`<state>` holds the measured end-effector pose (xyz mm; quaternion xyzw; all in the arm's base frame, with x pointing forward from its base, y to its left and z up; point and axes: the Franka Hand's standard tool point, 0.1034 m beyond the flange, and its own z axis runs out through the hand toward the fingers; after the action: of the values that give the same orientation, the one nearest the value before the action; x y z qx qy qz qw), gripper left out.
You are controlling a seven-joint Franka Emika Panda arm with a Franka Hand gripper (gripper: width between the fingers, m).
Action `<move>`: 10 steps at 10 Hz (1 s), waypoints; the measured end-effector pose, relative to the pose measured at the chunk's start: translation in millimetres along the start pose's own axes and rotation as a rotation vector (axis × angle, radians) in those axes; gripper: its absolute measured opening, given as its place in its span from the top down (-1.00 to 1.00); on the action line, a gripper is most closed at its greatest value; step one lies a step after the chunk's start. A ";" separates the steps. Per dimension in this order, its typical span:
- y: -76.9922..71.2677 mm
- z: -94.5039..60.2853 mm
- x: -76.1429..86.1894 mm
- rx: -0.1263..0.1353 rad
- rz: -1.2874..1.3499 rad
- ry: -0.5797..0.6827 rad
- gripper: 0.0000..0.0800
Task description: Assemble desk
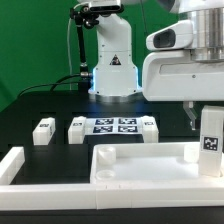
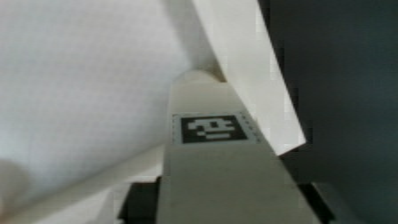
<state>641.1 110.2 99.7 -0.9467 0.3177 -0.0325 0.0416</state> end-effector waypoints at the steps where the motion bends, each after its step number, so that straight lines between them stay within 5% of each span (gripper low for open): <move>1: 1.4 -0.1 1.3 0.005 0.112 -0.005 0.26; 10: -5.7 1.5 -5.3 0.037 1.078 -0.065 0.27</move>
Offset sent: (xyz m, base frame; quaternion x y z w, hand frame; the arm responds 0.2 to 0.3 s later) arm 0.0031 -0.0025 0.0068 0.0277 -0.0129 0.2771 0.9603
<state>640.5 118.1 98.6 -0.6492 0.7564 0.0171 0.0788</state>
